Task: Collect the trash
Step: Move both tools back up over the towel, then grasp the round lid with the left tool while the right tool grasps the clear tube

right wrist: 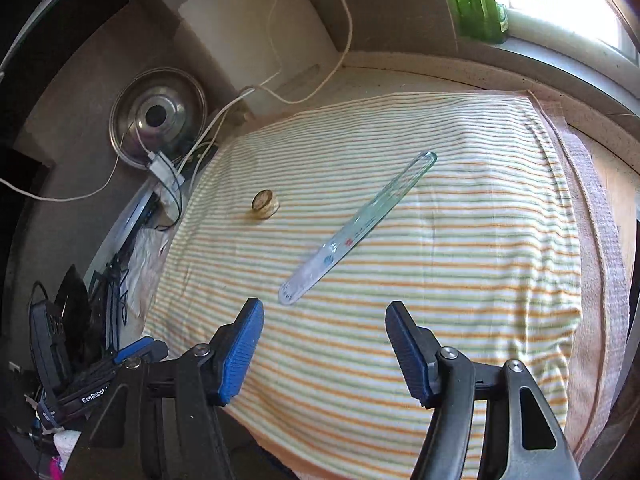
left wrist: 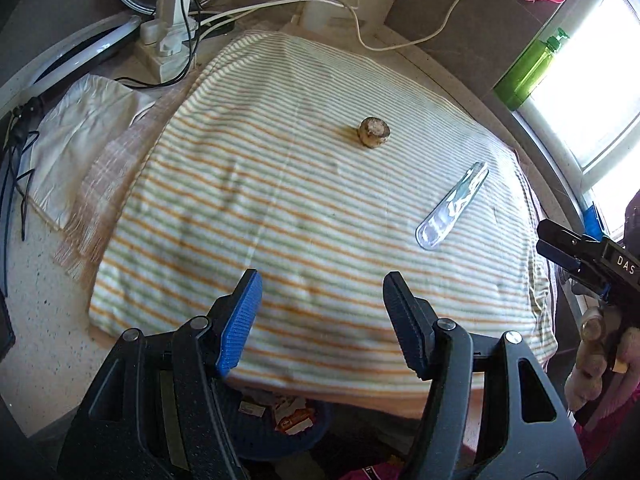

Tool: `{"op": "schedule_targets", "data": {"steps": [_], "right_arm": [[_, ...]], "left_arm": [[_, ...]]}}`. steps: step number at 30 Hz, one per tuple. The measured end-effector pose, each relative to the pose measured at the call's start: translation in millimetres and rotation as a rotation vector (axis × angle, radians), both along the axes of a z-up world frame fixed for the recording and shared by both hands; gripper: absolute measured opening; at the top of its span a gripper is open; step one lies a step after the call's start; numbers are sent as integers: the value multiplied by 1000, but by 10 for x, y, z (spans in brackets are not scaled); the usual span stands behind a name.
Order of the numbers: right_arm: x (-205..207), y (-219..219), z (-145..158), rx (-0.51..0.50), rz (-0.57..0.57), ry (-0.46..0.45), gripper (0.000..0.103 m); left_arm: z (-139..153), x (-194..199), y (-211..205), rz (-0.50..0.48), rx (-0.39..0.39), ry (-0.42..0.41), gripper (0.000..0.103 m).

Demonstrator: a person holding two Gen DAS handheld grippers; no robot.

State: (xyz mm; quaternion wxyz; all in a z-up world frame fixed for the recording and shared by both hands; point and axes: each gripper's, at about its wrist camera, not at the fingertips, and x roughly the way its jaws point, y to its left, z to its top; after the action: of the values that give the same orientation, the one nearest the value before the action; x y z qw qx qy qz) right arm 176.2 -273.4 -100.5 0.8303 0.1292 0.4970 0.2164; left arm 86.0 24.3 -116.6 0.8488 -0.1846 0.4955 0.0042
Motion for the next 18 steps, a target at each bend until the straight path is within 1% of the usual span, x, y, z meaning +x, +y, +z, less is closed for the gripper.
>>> {"op": "schedule_targets", "data": {"steps": [3,9,14,18], "right_arm": [[238,-46,-48,36,-1,37,65],[666,10,-207,16,15,99,63],[990,66,-434,48,1,204,62],[1180,103,-557,55,-20,254,59]], "left_arm": [[8,195,-61,-6,-7,-6,64],[-1,581,-163,-20,14,-8,64],[-61,860,-190,-41,43,0,64],[-130,1040,-192,-50,62,11,64]]}}
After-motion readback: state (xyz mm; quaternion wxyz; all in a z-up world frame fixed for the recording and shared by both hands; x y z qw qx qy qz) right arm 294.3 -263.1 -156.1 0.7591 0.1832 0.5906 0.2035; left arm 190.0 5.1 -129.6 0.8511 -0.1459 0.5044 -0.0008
